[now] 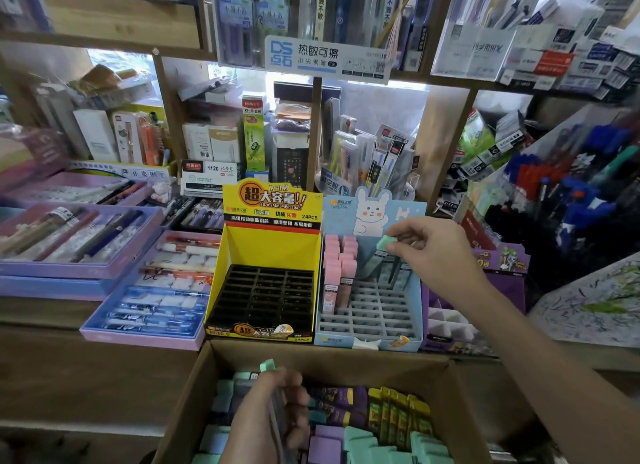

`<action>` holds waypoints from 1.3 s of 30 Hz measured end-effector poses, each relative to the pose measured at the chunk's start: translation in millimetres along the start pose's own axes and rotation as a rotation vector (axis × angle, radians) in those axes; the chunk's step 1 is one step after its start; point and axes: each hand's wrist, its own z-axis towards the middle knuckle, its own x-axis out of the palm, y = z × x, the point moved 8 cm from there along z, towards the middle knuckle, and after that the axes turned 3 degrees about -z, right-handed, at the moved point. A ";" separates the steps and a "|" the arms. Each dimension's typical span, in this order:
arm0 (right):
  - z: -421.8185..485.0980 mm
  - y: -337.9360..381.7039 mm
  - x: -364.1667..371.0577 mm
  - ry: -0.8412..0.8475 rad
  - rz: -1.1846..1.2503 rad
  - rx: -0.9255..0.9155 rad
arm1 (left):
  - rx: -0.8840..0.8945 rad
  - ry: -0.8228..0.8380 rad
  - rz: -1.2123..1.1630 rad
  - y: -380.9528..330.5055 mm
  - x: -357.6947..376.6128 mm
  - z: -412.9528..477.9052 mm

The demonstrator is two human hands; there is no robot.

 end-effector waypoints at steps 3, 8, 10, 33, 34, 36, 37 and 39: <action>2.6 2.8 11.4 0.023 -0.041 -0.028 | 0.001 -0.015 0.020 0.5 -3.2 1.6; 6.9 1.1 24.3 0.081 -0.072 -0.029 | 0.016 -0.018 0.005 1.6 -6.2 3.9; 9.0 0.7 27.5 0.095 -0.079 -0.023 | 0.018 -0.019 0.001 1.4 -6.8 3.8; -15.7 19.0 25.8 0.072 -0.163 -0.074 | 0.098 0.145 -0.041 -6.7 7.5 -3.4; -25.1 15.4 21.9 0.053 -0.093 -0.038 | 0.141 0.134 -0.004 -10.1 6.4 -3.7; -48.8 5.0 21.4 0.071 0.059 0.050 | 0.205 0.104 0.100 -17.6 5.4 -1.8; -62.2 0.5 23.5 0.092 0.109 0.079 | 0.218 0.099 0.145 -20.3 6.5 -1.7; -87.4 -8.4 29.5 0.133 0.159 0.121 | 0.231 0.097 0.197 -25.9 11.5 -2.2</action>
